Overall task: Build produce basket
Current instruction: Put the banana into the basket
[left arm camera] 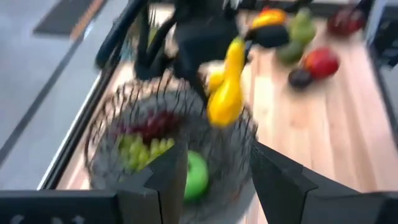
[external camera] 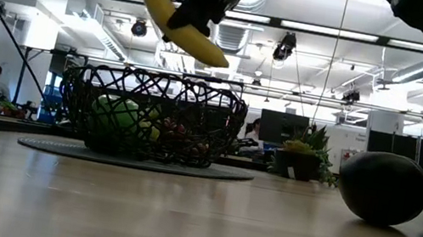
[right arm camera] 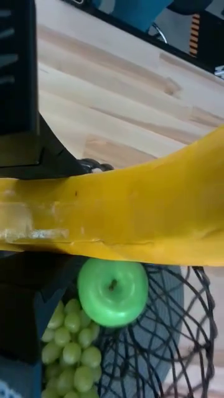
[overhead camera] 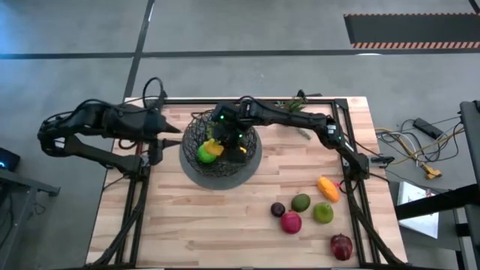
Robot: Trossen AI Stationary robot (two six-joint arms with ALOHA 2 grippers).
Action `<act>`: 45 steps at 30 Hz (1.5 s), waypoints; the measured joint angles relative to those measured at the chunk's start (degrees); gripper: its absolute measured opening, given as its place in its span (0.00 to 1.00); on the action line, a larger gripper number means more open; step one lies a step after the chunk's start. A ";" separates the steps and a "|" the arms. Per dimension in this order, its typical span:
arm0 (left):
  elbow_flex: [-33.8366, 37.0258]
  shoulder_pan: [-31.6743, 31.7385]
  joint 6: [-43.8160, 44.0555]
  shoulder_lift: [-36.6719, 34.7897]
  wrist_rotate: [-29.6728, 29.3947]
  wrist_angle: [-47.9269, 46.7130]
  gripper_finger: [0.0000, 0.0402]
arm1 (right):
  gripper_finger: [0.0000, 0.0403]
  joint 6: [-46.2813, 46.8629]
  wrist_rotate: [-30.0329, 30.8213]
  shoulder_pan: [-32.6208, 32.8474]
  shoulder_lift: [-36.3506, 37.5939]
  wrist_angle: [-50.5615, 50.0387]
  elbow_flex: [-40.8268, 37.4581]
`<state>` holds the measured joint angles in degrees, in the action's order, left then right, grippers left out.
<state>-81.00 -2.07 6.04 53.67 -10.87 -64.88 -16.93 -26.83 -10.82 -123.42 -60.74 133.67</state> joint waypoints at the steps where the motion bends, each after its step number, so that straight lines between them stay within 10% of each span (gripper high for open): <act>1: 1.30 0.00 -0.91 -0.23 0.52 2.96 0.38 | 0.31 0.13 0.01 -0.13 0.05 0.12 0.00; 9: 14.53 0.17 -5.15 1.18 2.84 23.84 0.44 | 0.31 2.35 0.13 -1.49 0.05 0.23 -0.04; 17: 17.93 0.20 0.68 4.34 -8.31 29.50 0.48 | 0.31 2.91 1.45 -1.60 0.09 0.35 -0.04; 30: 18.74 0.24 1.50 6.93 -3.73 32.51 0.15 | 0.39 3.06 1.33 -1.36 0.07 0.10 -0.13; 45: 19.55 -3.00 45.96 10.53 -10.09 27.75 0.13 | 0.47 4.04 27.10 -2.15 13.87 -12.58 -1.81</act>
<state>-61.45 -5.07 52.00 64.20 -20.95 -37.12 -12.89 0.27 -12.97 -109.55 -73.32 131.86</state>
